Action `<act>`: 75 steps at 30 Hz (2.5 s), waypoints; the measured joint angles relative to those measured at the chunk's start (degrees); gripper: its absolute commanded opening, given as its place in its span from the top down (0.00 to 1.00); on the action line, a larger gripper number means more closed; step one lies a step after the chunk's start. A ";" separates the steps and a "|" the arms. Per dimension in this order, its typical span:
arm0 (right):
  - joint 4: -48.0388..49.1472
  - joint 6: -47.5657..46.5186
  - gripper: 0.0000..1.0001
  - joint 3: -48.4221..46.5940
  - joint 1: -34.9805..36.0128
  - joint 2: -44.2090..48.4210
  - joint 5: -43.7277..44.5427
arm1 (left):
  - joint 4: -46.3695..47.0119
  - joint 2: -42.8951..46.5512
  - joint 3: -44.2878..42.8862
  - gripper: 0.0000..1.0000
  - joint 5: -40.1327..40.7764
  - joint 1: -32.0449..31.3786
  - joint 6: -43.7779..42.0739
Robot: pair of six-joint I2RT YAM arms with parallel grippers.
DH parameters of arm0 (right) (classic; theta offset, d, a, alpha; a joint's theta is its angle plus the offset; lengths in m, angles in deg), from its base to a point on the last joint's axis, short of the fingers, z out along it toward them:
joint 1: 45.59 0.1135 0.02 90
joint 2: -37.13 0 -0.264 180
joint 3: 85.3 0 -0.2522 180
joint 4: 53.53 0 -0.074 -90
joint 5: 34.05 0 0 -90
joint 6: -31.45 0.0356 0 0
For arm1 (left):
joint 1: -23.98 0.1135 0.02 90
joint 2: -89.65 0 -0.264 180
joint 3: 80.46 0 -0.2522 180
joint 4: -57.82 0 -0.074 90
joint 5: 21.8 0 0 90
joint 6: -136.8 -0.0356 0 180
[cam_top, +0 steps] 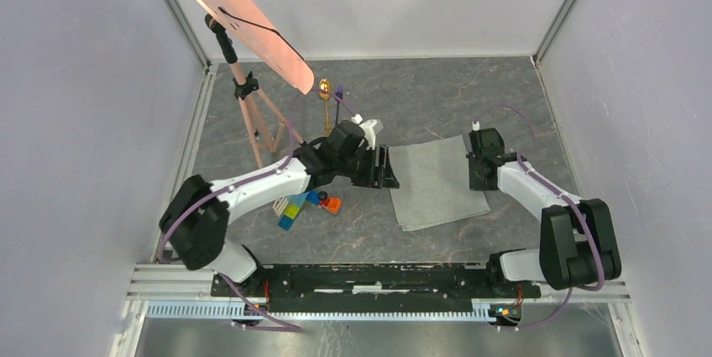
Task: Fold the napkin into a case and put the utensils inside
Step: Pick up the lower triangle-folded napkin from the center of the board.
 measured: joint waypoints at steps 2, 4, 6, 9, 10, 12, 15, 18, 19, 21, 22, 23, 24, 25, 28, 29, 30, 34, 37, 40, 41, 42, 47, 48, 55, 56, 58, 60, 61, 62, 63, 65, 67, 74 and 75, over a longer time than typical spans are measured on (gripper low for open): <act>-2.78 -0.98 0.40 -2.34 2.49 0.17 4.35 | -0.17 4.31 2.10 0.32 0.44 0.00 0.04; -5.60 -1.66 0.20 -5.18 5.97 1.44 7.32 | -0.63 7.91 3.50 0.31 1.53 0.00 0.02; -8.39 -2.51 0.04 -8.92 10.51 3.23 8.96 | -1.53 11.76 4.79 0.31 2.91 0.00 0.00; -10.40 -3.17 0.02 -13.09 17.70 5.31 6.47 | -2.73 16.90 6.51 0.30 5.05 0.00 -0.02; -10.64 -2.89 0.02 -13.73 20.28 5.38 4.17 | -3.02 18.53 7.17 0.30 5.92 0.00 -0.02; -11.10 -1.27 0.02 -14.10 25.90 3.96 0.20 | -3.61 21.20 8.15 0.30 7.02 0.00 -0.02; -11.45 3.19 0.13 -14.10 35.21 -1.14 -4.55 | -3.85 24.41 9.33 0.30 8.04 0.00 0.00; -11.52 7.87 0.32 -14.08 41.59 -5.60 -7.52 | -4.20 26.88 10.16 0.29 8.87 0.00 0.00; -11.52 8.79 0.34 -14.08 42.45 -6.36 -7.85 | -4.31 27.56 10.36 0.29 8.96 0.00 0.00; -11.50 10.97 0.36 -14.08 43.52 -7.39 -7.80 | -4.76 29.07 10.80 0.29 9.05 0.00 0.00; -11.54 11.76 0.38 -14.05 43.98 -7.78 -7.52 | -5.20 29.77 10.95 0.29 9.11 0.00 0.00; -11.61 12.44 0.41 -14.08 44.46 -8.20 -7.19 | -5.64 30.34 11.02 0.29 9.18 0.00 0.00; -11.67 12.76 0.43 -14.08 44.76 -8.52 -7.02 | -5.90 30.88 11.13 0.29 9.31 0.00 0.00; -11.72 13.25 0.45 -14.08 45.16 -8.94 -6.75 | -6.25 31.39 11.23 0.29 9.53 0.00 0.00; -11.69 14.19 0.43 -14.10 45.94 -10.32 -6.01 | -6.86 32.57 11.76 0.28 10.03 0.00 -0.02; -11.69 14.38 0.42 -14.12 46.16 -10.97 -5.75 | -6.91 32.76 11.87 0.28 10.21 0.00 0.00; -11.69 14.53 0.42 -14.12 46.40 -11.61 -5.62 | -6.91 32.83 11.89 0.28 10.32 0.00 -0.02; -11.47 14.78 0.45 -14.12 46.73 -13.81 -4.85 | -6.97 32.83 11.89 0.28 10.40 0.00 -0.02; -11.15 14.82 0.58 -14.10 46.73 -14.84 -4.17 | -7.10 32.87 11.89 0.28 10.40 0.00 -0.02; -10.91 15.10 0.74 -14.10 46.80 -14.95 -3.13 | -7.15 32.96 11.89 0.28 10.43 0.02 -0.02; -10.80 15.19 0.80 -14.10 46.84 -15.02 -2.64 | -7.19 33.00 11.89 0.27 10.43 0.02 -0.02; -10.62 15.28 0.86 -14.10 46.86 -15.06 -2.08 | -7.21 33.07 11.89 0.27 10.45 0.02 -0.02; -9.88 14.84 1.00 -13.90 47.08 -14.56 -1.01 | -7.58 33.11 11.89 0.27 10.60 0.02 -0.02; -8.98 14.51 1.00 -13.35 47.08 -13.94 -1.14 | -7.61 33.05 11.89 0.27 10.78 0.02 0.00; 5.18 14.08 1.00 -1.77 42.42 -3.52 -14.64 | -7.15 31.41 12.83 0.28 14.27 0.02 3.26; 7.41 14.36 1.00 0.55 40.83 -1.55 -17.62 | -7.06 30.88 13.16 0.28 14.82 0.02 4.44; 10.34 14.80 1.00 3.69 37.94 1.25 -22.25 | -6.84 29.05 13.44 0.26 15.52 0.02 7.26; 12.92 15.32 1.00 6.21 35.19 3.41 -26.32 | -6.16 26.21 13.38 0.24 16.06 0.02 10.10; 14.49 15.69 1.00 7.65 33.57 4.61 -28.63 | -5.77 24.13 13.25 0.24 16.17 0.02 11.82; 15.69 15.91 1.00 8.83 32.30 5.60 -30.51 | -5.44 21.77 12.94 0.23 16.17 0.02 13.77; 17.07 16.20 1.00 10.10 30.88 6.58 -32.50 | -5.07 19.23 12.50 0.22 16.13 0.02 15.67; 18.64 16.65 1.00 11.82 28.72 7.91 -35.69 | -4.83 14.84 11.37 0.20 16.04 0.02 19.12; 19.93 16.79 1.00 13.05 27.10 8.87 -38.29 | -4.33 10.34 9.68 0.17 16.13 0.02 23.08; 24.96 17.81 1.00 18.10 19.58 13.33 -46.69 | -2.16 -1.53 1.79 0.15 16.37 0.02 33.97; 25.62 18.01 1.00 18.84 18.25 13.73 -47.95 | -1.77 -3.21 0.68 0.16 16.35 0.02 35.17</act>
